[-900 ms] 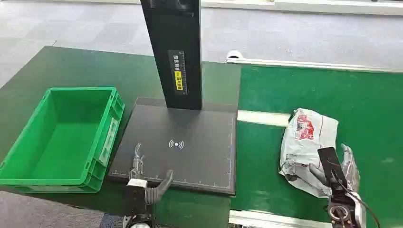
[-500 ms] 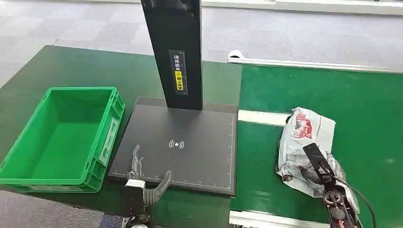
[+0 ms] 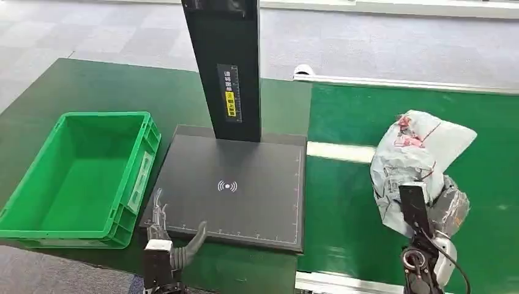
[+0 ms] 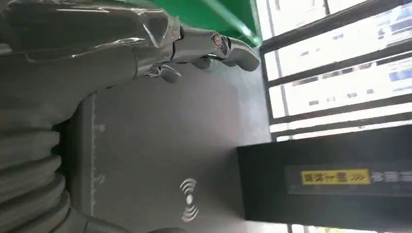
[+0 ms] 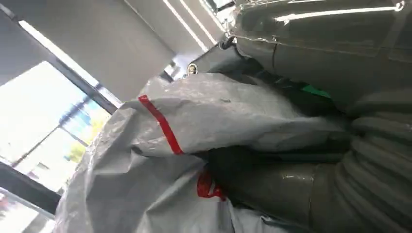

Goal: Moved the parcel from conveyor to table for the left to box.

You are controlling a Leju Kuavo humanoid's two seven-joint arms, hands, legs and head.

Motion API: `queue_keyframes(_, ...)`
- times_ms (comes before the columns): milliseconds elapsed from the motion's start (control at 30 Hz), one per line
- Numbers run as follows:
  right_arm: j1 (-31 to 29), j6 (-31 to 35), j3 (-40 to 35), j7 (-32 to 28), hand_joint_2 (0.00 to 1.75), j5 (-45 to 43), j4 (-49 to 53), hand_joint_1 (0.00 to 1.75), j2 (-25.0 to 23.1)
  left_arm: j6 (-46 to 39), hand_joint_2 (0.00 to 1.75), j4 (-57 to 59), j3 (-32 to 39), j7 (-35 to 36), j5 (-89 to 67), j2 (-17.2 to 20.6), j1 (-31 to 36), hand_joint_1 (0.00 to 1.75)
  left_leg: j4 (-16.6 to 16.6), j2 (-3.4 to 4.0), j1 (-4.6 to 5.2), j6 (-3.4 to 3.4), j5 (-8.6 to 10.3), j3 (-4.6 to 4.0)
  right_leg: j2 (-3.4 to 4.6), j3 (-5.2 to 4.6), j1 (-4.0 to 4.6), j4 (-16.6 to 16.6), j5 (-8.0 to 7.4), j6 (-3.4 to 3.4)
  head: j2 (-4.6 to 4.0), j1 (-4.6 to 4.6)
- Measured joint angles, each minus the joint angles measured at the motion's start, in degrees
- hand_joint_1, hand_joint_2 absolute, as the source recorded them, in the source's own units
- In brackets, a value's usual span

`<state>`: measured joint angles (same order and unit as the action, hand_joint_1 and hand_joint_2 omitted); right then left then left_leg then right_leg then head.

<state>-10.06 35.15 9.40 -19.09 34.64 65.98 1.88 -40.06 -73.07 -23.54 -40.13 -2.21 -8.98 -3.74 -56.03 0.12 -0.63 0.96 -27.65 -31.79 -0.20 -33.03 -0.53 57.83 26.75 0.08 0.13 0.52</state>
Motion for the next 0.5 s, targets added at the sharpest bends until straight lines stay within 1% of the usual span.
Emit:
queue_keyframes(100,4.4,0.1,-2.1,-2.3,1.75,-4.2,9.5,1.75,-2.4,0.3,1.75,-2.8,1.2,0.0,-2.8,1.0,-0.1,0.0,0.0,0.02,0.0,0.01,0.0,0.0,0.0,0.01,0.01,0.0,0.01,-0.02,0.02,0.02)
queue_keyframes(167,6.4,-3.3,-4.3,-2.4,1.75,-7.1,14.3,1.75,-3.8,1.5,1.75,-5.1,1.9,0.0,-3.3,1.6,-0.1,0.0,0.0,0.1,0.0,0.01,0.0,0.0,0.02,0.01,0.01,0.0,0.01,-0.02,0.0,0.0)
queue_keyframes(200,7.0,-6.2,-5.8,-1.9,1.75,-8.4,15.9,1.75,-4.6,2.1,1.75,-6.0,2.3,0.0,-3.9,1.9,0.4,0.0,0.0,0.18,0.0,0.01,0.0,0.02,0.06,0.03,0.0,0.0,0.01,-0.02,0.02,0.04)
queue_keyframes(267,7.0,-12.0,-8.8,-1.0,1.75,-11.0,17.1,1.75,-5.6,2.3,1.75,-7.0,3.0,0.0,-4.8,2.1,1.9,0.0,0.0,0.22,0.0,0.02,0.01,0.08,0.08,0.06,0.0,0.0,-0.02,-0.04,0.0,0.0)
queue_keyframes(367,6.3,-18.6,-14.1,-0.6,1.75,-12.8,16.8,1.75,-7.8,2.1,1.75,-7.8,4.1,0.0,-4.8,2.3,4.2,0.0,0.0,0.19,0.0,0.06,0.08,0.13,0.05,0.12,0.0,0.0,-0.04,-0.04,0.0,0.02)
queue_keyframes(500,3.6,-25.0,-20.4,-0.4,1.75,-14.1,12.7,1.75,-10.9,1.7,1.75,-8.8,6.0,0.0,-4.0,2.3,6.3,0.0,0.0,0.2,-0.02,0.09,0.11,0.17,0.07,0.12,0.02,0.0,-0.05,-0.06,0.02,0.02)
